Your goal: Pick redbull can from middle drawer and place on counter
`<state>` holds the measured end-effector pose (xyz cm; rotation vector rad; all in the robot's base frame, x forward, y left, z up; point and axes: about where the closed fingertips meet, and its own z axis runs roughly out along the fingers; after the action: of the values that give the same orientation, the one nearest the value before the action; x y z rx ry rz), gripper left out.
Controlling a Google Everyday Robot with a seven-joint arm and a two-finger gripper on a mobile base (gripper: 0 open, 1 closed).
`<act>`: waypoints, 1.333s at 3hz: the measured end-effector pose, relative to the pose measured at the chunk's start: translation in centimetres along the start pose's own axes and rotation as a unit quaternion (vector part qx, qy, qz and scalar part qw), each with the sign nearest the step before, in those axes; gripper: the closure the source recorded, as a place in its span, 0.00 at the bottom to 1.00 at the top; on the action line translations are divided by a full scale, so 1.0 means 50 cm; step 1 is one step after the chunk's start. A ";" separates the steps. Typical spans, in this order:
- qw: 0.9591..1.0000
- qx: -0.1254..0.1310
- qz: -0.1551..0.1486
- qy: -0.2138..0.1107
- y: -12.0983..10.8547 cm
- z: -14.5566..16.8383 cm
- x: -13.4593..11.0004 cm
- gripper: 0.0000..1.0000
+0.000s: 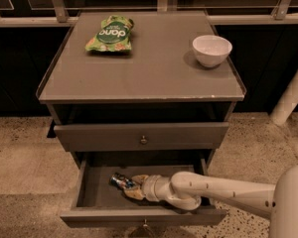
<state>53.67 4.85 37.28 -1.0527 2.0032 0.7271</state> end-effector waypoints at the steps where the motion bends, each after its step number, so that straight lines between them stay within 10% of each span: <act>1: 1.000 -0.022 -0.006 -0.014 0.006 -0.013 -0.017 1.00; 3: 0.994 -0.041 -0.029 -0.094 -0.015 -0.227 -0.076 1.00; 4: 0.994 0.005 -0.023 -0.104 -0.031 -0.391 -0.082 1.00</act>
Offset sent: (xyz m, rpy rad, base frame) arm -0.0223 -0.0808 0.1091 0.2914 -0.1156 0.1469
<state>49.74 -8.85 51.39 -0.9726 1.7971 0.7679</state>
